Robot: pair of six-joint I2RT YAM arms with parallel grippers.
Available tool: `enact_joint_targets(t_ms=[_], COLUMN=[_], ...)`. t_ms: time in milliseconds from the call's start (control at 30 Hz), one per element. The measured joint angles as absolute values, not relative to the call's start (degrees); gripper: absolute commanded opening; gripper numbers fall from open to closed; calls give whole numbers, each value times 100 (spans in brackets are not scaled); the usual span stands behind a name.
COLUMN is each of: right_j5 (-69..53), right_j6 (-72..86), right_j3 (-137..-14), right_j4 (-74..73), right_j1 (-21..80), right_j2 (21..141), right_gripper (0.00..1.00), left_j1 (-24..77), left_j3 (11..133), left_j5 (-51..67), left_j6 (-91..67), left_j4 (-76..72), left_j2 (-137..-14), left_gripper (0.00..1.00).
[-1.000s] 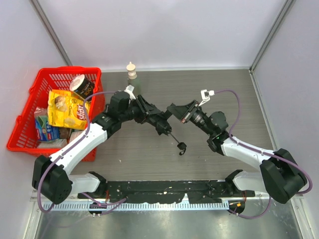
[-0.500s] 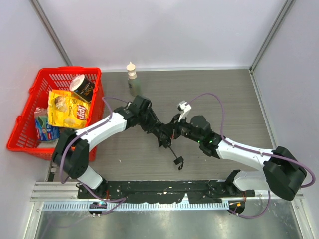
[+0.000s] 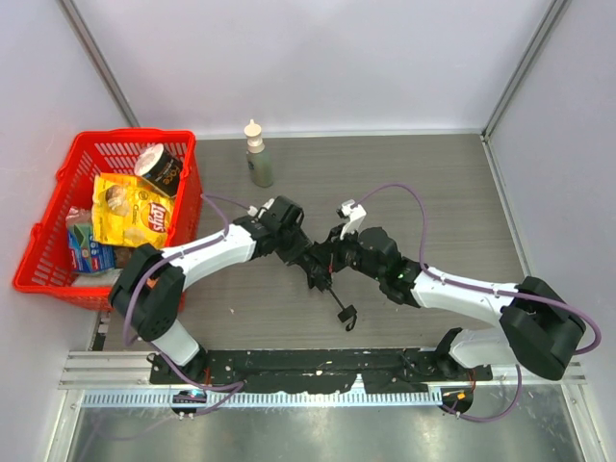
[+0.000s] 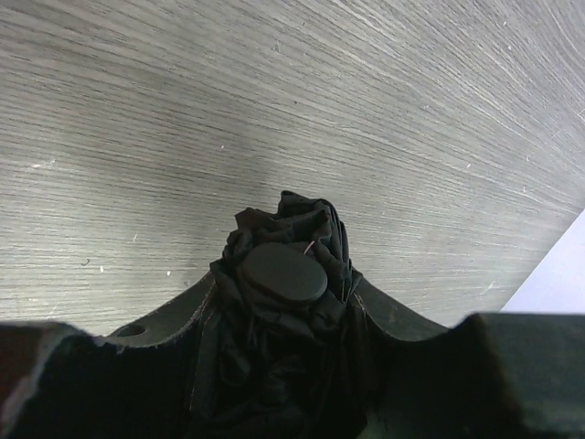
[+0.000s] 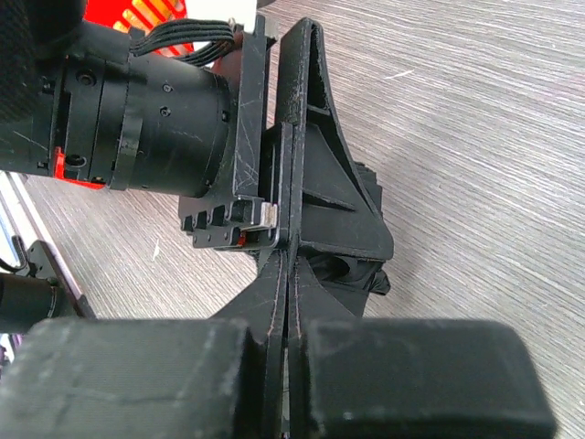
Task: Put away the umbrella
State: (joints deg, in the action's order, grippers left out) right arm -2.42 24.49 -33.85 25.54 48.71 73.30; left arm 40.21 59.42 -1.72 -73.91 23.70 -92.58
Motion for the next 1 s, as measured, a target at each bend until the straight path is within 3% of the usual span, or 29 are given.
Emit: enact_joint_targets(t_ms=[433,1000], right_j5=[-631,403], right_j6=[1444,1570], right_j3=[-3385,-2851], right_j4=[2058,3422], right_j1=[5347,5636], right_j2=[7542,7889], right_gripper=[1,1], left_j1=[4130,4156], left_j3=[5892,5100], left_j5=[-67,-454], left_j6=[-7476,-8066], left_j4=[2683,1590], left_j2=[-9758,-9513], left_gripper=[0,0])
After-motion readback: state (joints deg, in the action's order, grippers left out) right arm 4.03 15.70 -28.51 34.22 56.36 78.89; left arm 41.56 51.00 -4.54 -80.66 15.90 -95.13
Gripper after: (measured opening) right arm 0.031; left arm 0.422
